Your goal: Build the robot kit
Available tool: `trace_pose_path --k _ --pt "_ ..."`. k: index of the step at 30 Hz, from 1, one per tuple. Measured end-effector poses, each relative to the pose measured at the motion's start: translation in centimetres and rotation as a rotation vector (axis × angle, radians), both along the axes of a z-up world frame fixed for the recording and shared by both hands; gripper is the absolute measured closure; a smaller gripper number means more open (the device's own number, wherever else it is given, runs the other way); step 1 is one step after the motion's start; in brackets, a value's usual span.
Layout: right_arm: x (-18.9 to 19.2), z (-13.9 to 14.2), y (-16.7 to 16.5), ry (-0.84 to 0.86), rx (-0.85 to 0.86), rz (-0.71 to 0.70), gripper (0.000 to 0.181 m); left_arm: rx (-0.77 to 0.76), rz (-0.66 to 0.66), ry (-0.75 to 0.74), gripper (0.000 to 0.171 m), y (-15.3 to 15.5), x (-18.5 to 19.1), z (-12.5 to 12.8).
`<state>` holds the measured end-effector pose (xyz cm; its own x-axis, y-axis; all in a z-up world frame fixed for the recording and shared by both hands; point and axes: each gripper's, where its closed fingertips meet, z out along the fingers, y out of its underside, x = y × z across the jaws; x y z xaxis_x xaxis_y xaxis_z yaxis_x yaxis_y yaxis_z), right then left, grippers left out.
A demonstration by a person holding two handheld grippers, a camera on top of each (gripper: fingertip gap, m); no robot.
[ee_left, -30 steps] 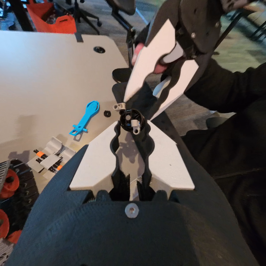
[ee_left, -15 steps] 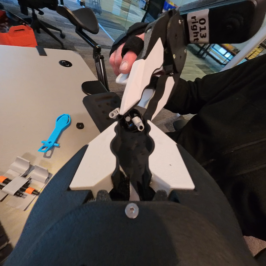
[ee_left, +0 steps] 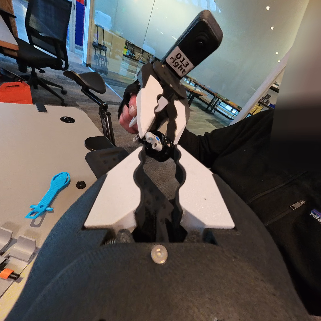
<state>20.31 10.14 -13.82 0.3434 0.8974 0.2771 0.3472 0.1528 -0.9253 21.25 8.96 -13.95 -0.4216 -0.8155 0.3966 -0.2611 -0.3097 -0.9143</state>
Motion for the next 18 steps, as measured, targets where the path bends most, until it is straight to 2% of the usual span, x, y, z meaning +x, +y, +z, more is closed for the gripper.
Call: trace_pose_path --k 2,5,7,9,11,18 --pt "0.2 0.7 0.3 0.079 -0.062 -0.011 0.152 -0.005 0.020 -0.028 0.139 0.3 0.1 0.5" --pt "0.9 1.9 1.0 0.299 -0.225 -0.001 0.153 0.063 0.096 -0.085 0.121 0.9 0.3 1.3" --pt "1.0 2.0 1.3 0.395 -0.310 0.015 0.153 0.152 0.174 -0.116 0.134 1.5 0.5 1.9" --pt "1.0 2.1 1.4 0.482 -0.387 0.041 0.153 0.195 0.209 -0.106 0.138 1.7 0.7 2.0" --pt "1.1 2.3 1.7 0.555 -0.437 0.056 0.153 0.195 0.235 -0.096 0.143 2.1 0.8 2.0" --pt "1.5 3.3 1.8 0.688 -0.512 0.125 0.152 0.112 0.233 -0.134 0.144 2.5 0.4 2.8"
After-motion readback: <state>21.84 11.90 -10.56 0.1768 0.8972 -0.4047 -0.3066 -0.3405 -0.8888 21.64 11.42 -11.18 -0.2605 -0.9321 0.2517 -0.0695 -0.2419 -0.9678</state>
